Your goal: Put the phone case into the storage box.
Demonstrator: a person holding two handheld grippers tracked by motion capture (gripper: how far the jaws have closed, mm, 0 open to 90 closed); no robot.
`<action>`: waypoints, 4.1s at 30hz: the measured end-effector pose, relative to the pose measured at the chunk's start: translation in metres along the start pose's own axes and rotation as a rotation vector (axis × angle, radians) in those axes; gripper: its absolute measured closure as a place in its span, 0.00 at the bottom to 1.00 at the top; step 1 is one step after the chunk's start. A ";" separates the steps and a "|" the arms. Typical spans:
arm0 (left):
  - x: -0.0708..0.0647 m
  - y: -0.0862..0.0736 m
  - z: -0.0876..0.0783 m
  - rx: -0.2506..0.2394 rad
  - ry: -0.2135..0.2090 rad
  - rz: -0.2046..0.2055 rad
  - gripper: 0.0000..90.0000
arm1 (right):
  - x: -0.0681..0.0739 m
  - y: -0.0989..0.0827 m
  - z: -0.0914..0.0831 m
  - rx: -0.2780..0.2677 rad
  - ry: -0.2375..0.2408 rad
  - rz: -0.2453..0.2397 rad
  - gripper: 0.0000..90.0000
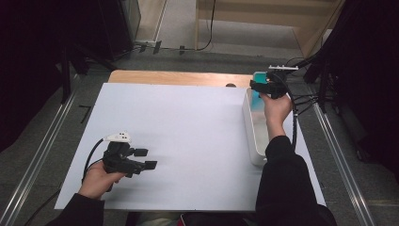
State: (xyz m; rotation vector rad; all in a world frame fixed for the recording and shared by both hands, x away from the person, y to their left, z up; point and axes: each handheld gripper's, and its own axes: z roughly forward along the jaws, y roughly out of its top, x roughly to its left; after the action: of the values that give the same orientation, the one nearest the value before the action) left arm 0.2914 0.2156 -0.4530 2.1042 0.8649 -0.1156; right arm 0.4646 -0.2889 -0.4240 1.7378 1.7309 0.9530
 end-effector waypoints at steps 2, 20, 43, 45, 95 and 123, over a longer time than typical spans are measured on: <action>0.000 0.000 0.000 -0.001 0.000 -0.001 0.29 | 0.000 -0.001 0.000 0.002 0.000 0.000 0.16; -0.001 0.000 0.000 0.016 0.006 0.010 0.30 | -0.001 -0.013 0.002 0.028 -0.002 -0.005 0.16; -0.001 0.000 0.001 0.009 0.005 0.013 0.30 | 0.005 -0.018 0.001 0.089 0.008 -0.061 0.10; -0.001 0.000 0.001 0.009 0.006 0.014 0.29 | 0.005 -0.017 0.001 0.086 0.009 -0.059 0.10; 0.000 0.000 0.001 0.003 0.000 0.007 0.29 | 0.036 -0.012 -0.072 0.135 0.220 -0.195 0.13; 0.001 0.000 -0.001 0.002 0.005 0.002 0.29 | 0.054 -0.043 -0.098 0.118 0.358 -0.289 0.14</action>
State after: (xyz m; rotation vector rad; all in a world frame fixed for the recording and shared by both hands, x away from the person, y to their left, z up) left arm 0.2921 0.2171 -0.4529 2.1080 0.8655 -0.1098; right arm 0.3592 -0.2450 -0.3884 1.3908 2.2333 1.0960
